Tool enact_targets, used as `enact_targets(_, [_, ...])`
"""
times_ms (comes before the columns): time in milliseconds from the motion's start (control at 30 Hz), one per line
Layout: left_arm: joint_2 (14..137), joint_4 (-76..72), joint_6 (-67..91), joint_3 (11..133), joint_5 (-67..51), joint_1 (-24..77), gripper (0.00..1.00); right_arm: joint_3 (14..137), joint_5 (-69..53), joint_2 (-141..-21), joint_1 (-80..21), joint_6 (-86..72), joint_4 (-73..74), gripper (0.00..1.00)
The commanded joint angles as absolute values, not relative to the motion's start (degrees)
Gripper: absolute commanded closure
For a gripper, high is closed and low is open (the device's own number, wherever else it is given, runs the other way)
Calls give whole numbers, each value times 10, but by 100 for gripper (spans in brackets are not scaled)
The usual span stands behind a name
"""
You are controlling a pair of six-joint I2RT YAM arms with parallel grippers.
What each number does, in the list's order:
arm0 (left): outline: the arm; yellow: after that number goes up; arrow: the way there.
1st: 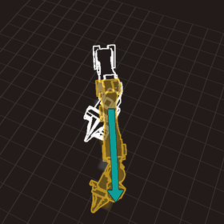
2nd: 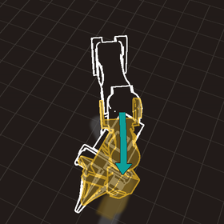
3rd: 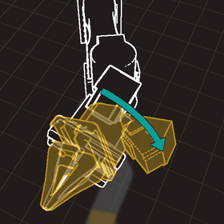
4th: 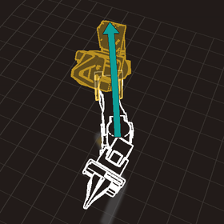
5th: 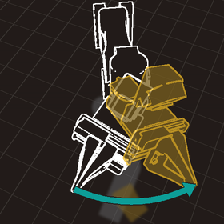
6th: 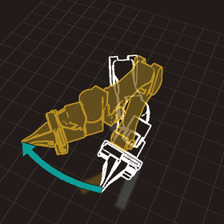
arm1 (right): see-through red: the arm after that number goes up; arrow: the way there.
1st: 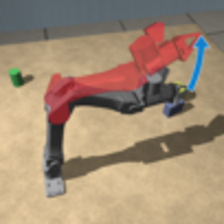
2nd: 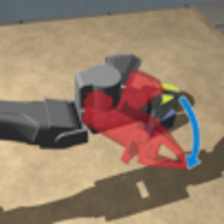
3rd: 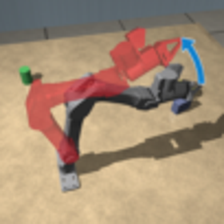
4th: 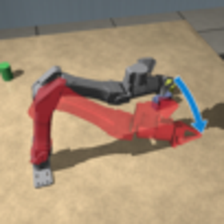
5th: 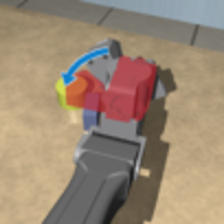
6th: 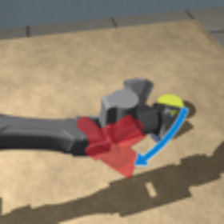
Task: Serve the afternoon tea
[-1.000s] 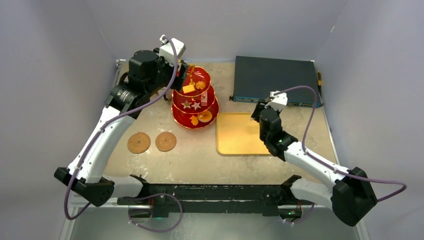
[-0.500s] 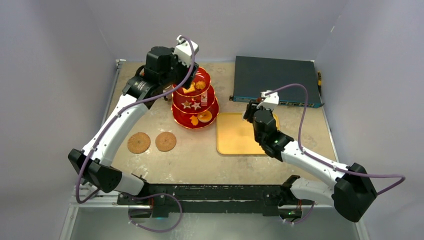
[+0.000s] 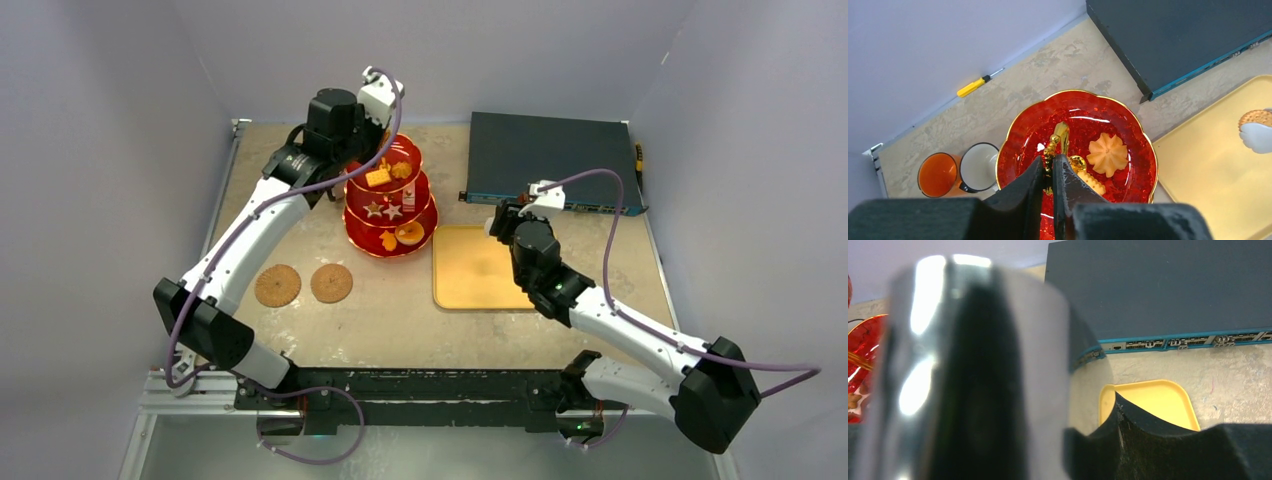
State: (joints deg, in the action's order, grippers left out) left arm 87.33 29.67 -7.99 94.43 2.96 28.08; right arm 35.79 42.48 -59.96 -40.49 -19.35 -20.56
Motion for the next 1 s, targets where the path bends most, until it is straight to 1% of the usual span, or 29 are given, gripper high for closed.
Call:
enact_targets(0, [878, 262, -66, 976, 50, 276, 99, 377, 429, -586, -408, -185, -237, 63])
enact_targets(167, [879, 271, -33, 1002, 74, 277, 100, 377, 423, -590, -408, -185, -242, 63])
enact_targets(333, [863, 285, 37, 1014, 101, 280, 100, 378, 418, -597, -408, -184, -251, 63])
enact_targets(533, [823, 273, 98, 935, 117, 292, 100, 376, 411, -603, -408, -184, -257, 63])
enact_targets(567, [819, 272, 102, 926, 117, 293, 96, 376, 411, -603, -408, -185, -257, 63])
enact_targets(600, [816, 272, 102, 921, 116, 293, 86, 377, 411, -603, -408, -184, -258, 63])
enact_targets(633, [812, 272, 98, 919, 108, 293, 67, 377, 411, -602, -408, -184, -258, 63])
enact_targets(667, [811, 270, 89, 919, 96, 293, 44, 377, 411, -602, -408, -183, -257, 63])
enact_targets(700, [811, 271, 76, 923, 83, 294, 30, 377, 411, -602, -408, -184, -257, 63])
enact_targets(767, [813, 282, 40, 939, 43, 294, 12, 377, 411, -601, -408, -183, -256, 63])
enact_targets(800, [816, 291, 26, 949, 35, 294, 8, 377, 411, -601, -408, -183, -256, 63])
enact_targets(867, [819, 310, -13, 969, 9, 293, 4, 376, 412, -600, -408, -182, -255, 63])
enact_targets(967, [835, 344, -65, 995, -52, 289, 2, 374, 413, -599, -408, -183, -256, 63])
